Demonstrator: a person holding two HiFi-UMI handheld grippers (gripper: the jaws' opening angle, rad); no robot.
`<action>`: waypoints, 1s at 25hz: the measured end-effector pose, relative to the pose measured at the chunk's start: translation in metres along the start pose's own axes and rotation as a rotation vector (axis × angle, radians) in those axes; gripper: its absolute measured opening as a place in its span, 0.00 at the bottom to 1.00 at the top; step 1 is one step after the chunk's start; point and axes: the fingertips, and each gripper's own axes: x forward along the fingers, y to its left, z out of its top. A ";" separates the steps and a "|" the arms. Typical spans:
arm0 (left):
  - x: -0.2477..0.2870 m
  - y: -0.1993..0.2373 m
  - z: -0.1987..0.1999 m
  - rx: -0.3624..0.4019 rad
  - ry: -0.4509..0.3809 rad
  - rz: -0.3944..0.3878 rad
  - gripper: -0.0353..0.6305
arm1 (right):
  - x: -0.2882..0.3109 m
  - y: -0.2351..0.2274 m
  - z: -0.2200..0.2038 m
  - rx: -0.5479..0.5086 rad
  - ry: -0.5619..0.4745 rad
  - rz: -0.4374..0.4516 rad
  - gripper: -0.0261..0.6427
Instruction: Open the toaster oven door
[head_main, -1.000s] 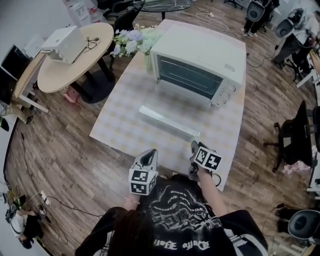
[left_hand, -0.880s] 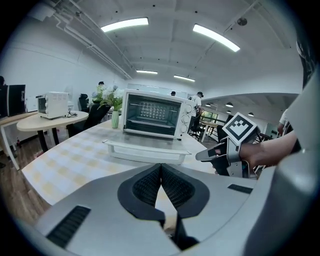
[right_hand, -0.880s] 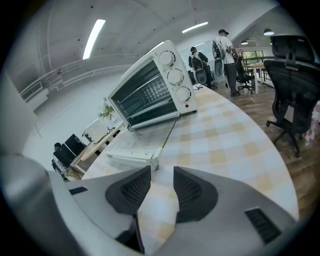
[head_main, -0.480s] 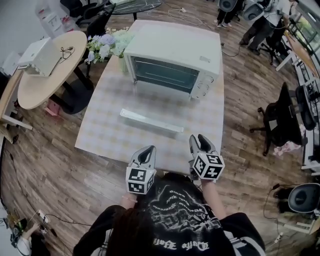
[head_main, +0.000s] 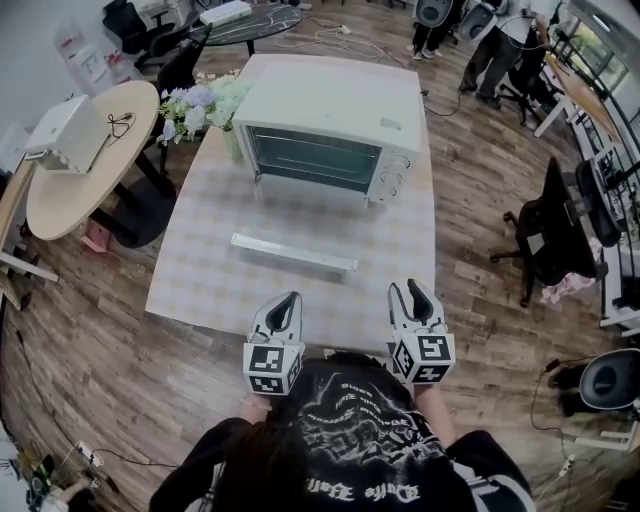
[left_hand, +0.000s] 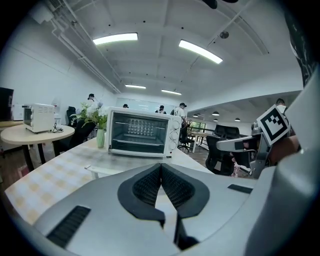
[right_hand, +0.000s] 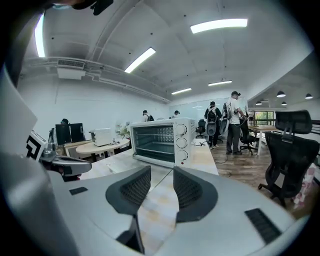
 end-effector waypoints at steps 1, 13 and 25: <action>-0.001 0.001 0.001 -0.002 -0.004 0.002 0.08 | -0.002 -0.002 0.000 0.007 -0.004 -0.004 0.26; -0.010 -0.008 0.012 -0.002 -0.048 0.012 0.08 | -0.013 -0.002 0.009 0.017 -0.069 0.011 0.06; -0.009 -0.013 0.014 0.011 -0.039 0.018 0.08 | -0.013 -0.005 0.005 0.027 -0.057 0.020 0.05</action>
